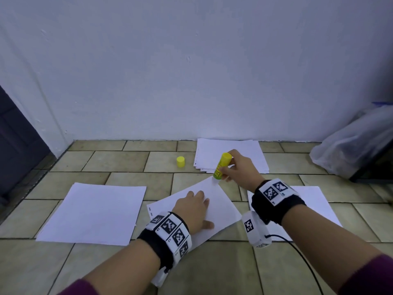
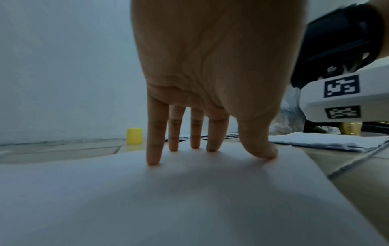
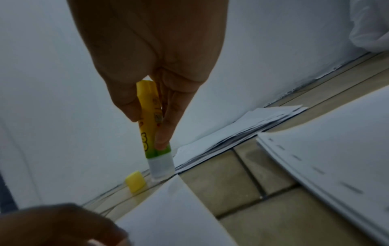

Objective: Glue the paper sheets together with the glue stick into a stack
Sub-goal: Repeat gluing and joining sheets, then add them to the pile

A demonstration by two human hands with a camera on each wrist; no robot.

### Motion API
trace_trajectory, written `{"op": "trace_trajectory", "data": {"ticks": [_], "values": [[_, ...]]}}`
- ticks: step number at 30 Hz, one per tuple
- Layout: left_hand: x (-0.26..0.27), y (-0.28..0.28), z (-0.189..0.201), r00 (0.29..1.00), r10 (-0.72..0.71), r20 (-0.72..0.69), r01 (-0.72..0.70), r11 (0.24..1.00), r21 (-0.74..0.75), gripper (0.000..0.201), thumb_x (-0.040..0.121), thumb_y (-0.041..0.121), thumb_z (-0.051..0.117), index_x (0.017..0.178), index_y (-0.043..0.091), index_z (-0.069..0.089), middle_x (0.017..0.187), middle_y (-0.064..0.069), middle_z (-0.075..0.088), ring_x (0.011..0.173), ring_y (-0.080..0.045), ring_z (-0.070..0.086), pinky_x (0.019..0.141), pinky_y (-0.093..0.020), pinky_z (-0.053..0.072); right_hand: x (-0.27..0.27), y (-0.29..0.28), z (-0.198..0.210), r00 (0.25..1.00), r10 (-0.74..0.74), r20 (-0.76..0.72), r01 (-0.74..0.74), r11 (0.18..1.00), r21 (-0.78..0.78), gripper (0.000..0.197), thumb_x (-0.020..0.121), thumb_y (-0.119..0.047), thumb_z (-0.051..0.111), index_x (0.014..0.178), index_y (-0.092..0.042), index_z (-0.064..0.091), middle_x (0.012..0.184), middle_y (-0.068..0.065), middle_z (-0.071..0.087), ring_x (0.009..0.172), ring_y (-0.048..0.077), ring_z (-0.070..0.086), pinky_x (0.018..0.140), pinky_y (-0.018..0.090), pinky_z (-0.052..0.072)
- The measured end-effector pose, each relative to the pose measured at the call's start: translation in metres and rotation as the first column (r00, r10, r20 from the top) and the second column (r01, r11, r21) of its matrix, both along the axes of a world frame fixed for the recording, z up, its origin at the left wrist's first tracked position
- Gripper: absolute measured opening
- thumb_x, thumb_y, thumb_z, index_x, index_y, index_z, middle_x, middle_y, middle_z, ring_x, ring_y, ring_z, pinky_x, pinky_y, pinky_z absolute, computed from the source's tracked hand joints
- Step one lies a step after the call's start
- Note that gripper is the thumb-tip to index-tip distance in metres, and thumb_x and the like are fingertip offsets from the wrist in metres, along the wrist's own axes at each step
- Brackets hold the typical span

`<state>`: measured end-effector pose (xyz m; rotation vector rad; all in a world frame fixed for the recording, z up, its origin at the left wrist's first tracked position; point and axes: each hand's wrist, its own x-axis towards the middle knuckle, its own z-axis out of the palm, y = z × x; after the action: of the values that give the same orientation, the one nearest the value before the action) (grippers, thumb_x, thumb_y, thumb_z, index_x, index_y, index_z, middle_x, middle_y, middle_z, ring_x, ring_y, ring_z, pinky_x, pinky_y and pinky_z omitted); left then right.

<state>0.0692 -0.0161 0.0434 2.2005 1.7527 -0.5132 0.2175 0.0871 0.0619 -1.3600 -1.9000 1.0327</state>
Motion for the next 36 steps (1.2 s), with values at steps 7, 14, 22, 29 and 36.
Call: {"op": "trace_trajectory", "data": {"ticks": [7, 14, 22, 29, 36], "values": [[-0.007, -0.001, 0.0, 0.997, -0.057, -0.042, 0.057, 0.998, -0.005, 0.063, 0.099, 0.041, 0.043, 0.151, 0.016, 0.017, 0.152, -0.007, 0.018, 0.134, -0.029, 0.025, 0.092, -0.041, 0.042, -0.018, -0.003, -0.008, 0.951, 0.114, 0.288, -0.137, 0.989, 0.061, 0.02, 0.092, -0.009, 0.056, 0.106, -0.012, 0.042, 0.088, 0.011, 0.062, 0.075, 0.025, 0.056, 0.065, 0.029, 0.043], [-0.007, -0.004, -0.003, 0.998, -0.042, -0.038, 0.042, 0.999, 0.01, 0.064, 0.1, 0.039, 0.041, 0.153, 0.017, 0.013, 0.155, -0.007, 0.016, 0.136, -0.028, 0.023, 0.097, -0.041, 0.041, -0.004, -0.018, 0.002, 0.868, 0.193, 0.457, -0.238, 0.97, 0.042, 0.023, 0.093, -0.01, 0.049, 0.113, -0.007, 0.039, 0.083, 0.009, 0.053, 0.072, 0.025, 0.047, 0.059, 0.031, 0.036], [-0.009, 0.003, -0.002, 0.995, -0.074, -0.074, 0.072, 0.997, -0.021, 0.064, 0.099, 0.034, 0.045, 0.153, 0.018, 0.015, 0.152, -0.006, 0.019, 0.134, -0.028, 0.026, 0.095, -0.039, 0.043, 0.036, -0.043, 0.008, 0.814, 0.271, 0.514, -0.295, 0.955, -0.035, 0.022, 0.086, -0.018, 0.059, 0.096, -0.015, 0.04, 0.075, 0.004, 0.054, 0.064, 0.018, 0.048, 0.058, 0.032, 0.039], [-0.013, 0.009, 0.007, 0.978, -0.158, -0.137, 0.15, 0.987, -0.06, 0.069, 0.093, 0.006, 0.052, 0.152, 0.019, 0.017, 0.15, -0.007, 0.02, 0.133, -0.027, 0.028, 0.087, -0.036, 0.045, 0.051, -0.037, 0.01, 0.973, 0.081, 0.217, -0.063, 0.994, -0.09, 0.013, 0.082, -0.007, 0.062, 0.082, -0.008, 0.049, 0.071, 0.01, 0.061, 0.054, 0.02, 0.063, 0.054, 0.034, 0.051], [-0.02, 0.002, -0.003, 0.994, -0.06, 0.095, 0.056, 0.998, 0.042, 0.066, 0.088, 0.043, 0.061, 0.14, 0.016, 0.029, 0.134, -0.003, 0.033, 0.124, -0.024, 0.035, 0.091, -0.039, 0.044, 0.047, -0.019, 0.025, 0.89, -0.272, -0.366, 0.125, 0.917, -0.378, 0.014, 0.089, 0.004, 0.042, 0.091, -0.006, 0.052, 0.067, 0.015, 0.056, 0.042, 0.021, 0.055, 0.043, 0.024, 0.047]]}}
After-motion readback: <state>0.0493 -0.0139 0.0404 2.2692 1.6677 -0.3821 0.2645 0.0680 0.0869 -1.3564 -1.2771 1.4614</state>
